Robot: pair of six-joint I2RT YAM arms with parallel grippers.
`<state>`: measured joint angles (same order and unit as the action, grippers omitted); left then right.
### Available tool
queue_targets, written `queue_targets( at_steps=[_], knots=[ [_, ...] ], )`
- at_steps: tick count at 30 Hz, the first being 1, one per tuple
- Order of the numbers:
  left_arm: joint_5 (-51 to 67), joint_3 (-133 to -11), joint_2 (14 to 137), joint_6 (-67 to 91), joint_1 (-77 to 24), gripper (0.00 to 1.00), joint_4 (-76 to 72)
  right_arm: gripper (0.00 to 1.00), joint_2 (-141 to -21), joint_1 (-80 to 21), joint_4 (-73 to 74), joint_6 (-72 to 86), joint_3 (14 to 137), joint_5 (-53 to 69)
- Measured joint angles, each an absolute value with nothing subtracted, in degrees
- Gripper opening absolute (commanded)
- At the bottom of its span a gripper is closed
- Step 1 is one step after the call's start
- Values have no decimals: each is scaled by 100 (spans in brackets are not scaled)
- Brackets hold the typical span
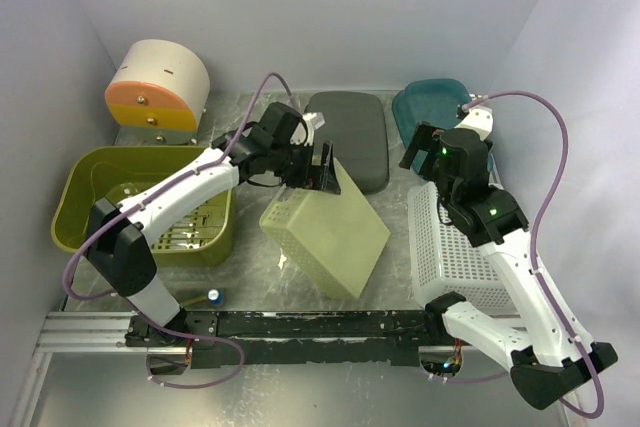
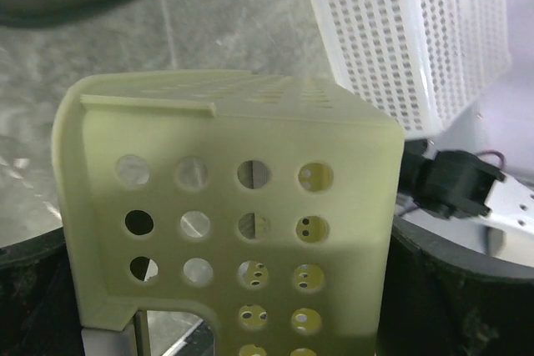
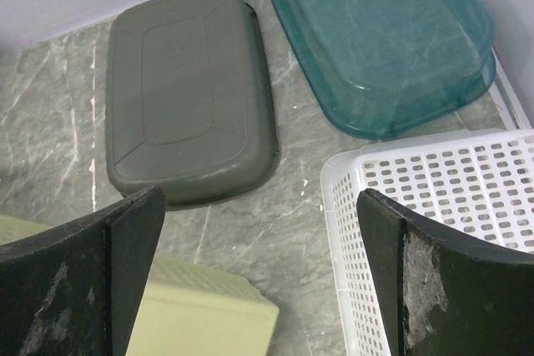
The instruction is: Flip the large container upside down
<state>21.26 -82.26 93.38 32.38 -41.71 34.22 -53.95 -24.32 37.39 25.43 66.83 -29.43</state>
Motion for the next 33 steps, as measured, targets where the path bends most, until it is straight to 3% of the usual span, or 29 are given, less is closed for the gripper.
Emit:
queue_targets(
  at_steps=[5, 19, 25, 33],
  knots=[
    [1347, -8672, 9282, 2923, -4174, 100, 3682, 100, -5253, -2432, 3590, 2436, 6650, -2683],
    [475, -8287, 8451, 2416, -4171, 100, 3050, 100, -5258, -2429, 3479, 2268, 6617, -2082],
    [1439, -8460, 8554, 2641, -3955, 100, 2877, 100, -5319, -2429, 3282, 2180, 6543, -1133],
    [3210, -7780, 8565, 3673, -2928, 100, 1789, 100, -5378, -2432, 3087, 2204, 6473, -270]
  ],
)
